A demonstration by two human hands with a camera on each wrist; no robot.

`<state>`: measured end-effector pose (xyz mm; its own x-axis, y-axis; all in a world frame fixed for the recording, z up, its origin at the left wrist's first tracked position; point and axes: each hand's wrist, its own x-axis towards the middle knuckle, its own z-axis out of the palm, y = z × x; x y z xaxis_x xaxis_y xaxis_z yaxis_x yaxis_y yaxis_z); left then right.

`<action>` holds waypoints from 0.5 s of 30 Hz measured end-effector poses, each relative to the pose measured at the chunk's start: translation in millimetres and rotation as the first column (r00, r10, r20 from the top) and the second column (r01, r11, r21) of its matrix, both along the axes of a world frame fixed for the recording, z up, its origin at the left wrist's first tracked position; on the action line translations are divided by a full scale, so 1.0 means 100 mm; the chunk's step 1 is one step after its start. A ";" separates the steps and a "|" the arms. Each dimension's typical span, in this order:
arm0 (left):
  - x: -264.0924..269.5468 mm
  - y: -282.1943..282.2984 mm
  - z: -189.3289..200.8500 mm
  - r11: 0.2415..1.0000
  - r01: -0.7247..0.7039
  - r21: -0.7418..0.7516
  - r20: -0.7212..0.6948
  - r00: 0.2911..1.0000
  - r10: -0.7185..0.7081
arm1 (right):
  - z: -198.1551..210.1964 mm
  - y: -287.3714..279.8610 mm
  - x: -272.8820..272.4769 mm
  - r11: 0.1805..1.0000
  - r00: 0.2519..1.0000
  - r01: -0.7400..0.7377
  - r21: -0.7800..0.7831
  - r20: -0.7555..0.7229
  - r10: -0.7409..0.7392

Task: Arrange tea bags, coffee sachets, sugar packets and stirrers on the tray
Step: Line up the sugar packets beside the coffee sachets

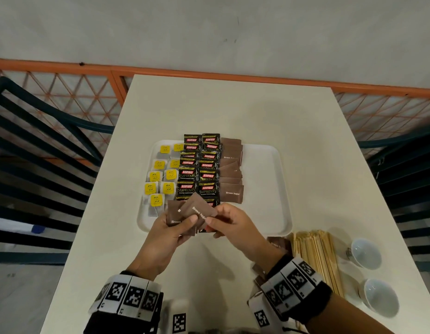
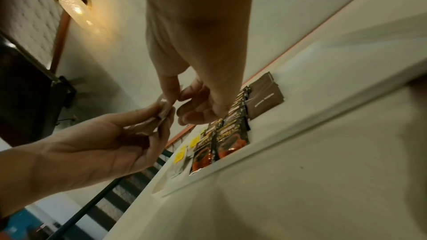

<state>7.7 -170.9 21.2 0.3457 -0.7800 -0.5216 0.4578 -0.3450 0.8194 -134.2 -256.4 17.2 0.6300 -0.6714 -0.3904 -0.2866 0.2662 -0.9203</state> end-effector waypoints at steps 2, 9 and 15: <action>0.01 0.03 -0.01 1.000 -0.004 0.012 -0.029 1.000 0.005 | -0.03 -0.04 -0.05 0.994 0.997 0.063 0.088 0.034 -0.066; 0.06 0.07 0.00 0.997 -0.071 0.023 -0.167 0.983 0.074 | -0.15 -0.41 -0.36 0.948 0.946 0.318 0.019 -0.068 -0.316; 0.04 0.05 0.03 0.998 -0.053 -0.029 -0.210 0.977 0.046 | -0.36 -0.59 -0.43 0.931 0.896 0.284 -0.229 -0.283 -0.342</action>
